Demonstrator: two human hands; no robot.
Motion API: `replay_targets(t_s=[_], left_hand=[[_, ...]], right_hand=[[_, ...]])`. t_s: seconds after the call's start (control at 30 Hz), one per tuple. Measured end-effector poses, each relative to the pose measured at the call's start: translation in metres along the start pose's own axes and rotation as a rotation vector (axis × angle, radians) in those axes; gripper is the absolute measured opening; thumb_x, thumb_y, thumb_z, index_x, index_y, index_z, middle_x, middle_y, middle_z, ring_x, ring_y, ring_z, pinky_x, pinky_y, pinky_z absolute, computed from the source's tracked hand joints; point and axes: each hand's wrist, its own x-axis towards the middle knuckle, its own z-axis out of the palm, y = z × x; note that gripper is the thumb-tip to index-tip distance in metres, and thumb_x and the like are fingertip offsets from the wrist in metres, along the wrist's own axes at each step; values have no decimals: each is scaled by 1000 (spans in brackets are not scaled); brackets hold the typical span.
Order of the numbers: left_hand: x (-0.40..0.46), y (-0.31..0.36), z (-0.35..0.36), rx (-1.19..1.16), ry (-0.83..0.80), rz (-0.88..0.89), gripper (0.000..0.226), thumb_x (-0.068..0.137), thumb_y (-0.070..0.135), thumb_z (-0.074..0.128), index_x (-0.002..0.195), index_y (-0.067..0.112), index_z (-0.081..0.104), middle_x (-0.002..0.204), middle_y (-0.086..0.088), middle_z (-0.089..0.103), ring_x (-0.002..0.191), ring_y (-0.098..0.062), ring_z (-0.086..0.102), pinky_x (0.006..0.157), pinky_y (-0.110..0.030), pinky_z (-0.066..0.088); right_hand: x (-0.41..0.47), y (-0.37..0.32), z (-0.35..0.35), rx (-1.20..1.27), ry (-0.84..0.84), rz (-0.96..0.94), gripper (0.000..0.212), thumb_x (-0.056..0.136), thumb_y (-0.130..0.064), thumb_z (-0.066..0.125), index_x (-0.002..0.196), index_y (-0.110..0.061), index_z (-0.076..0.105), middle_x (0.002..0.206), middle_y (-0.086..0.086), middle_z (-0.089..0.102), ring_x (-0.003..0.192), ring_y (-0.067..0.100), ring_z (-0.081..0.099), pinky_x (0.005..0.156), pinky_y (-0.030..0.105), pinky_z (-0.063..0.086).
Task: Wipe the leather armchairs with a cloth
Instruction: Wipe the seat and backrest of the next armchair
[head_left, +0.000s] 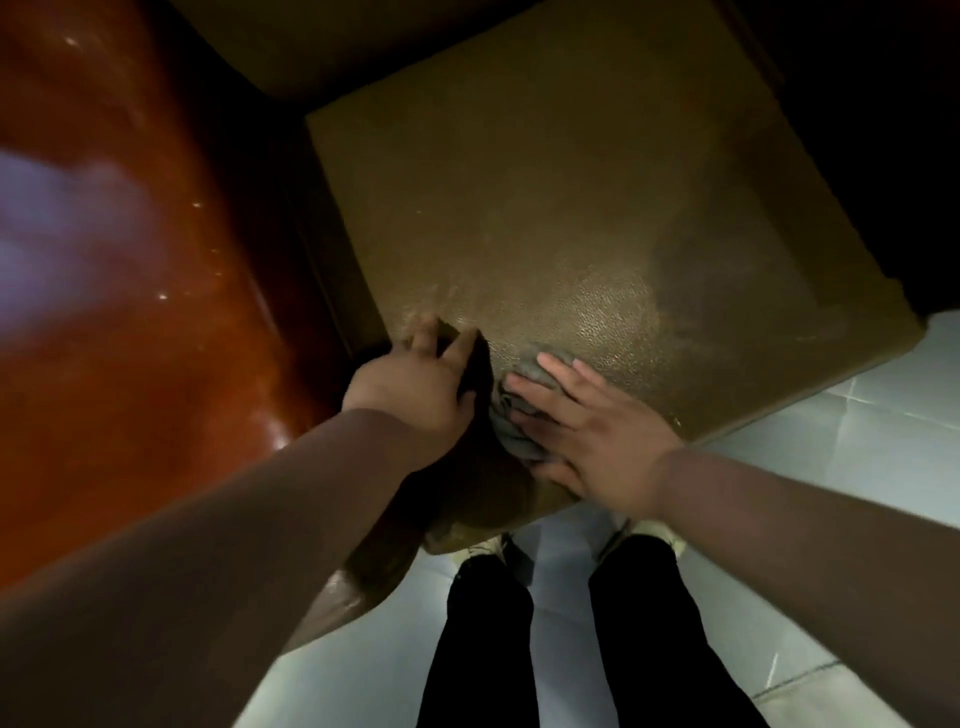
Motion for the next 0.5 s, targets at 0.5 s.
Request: replay_targets(t_s=[0.5], left_hand=[[-105,-59,11,-315,643,-250,68,89,45,54,152,18,52,172,-7,26,161,-27,14,132,-39,2]], right_hand=[[84,-26,-58,-151,-359,-295,66,105,-59,20,164,-30,19,174,2,-2,153,28,-31,122,44,-20]])
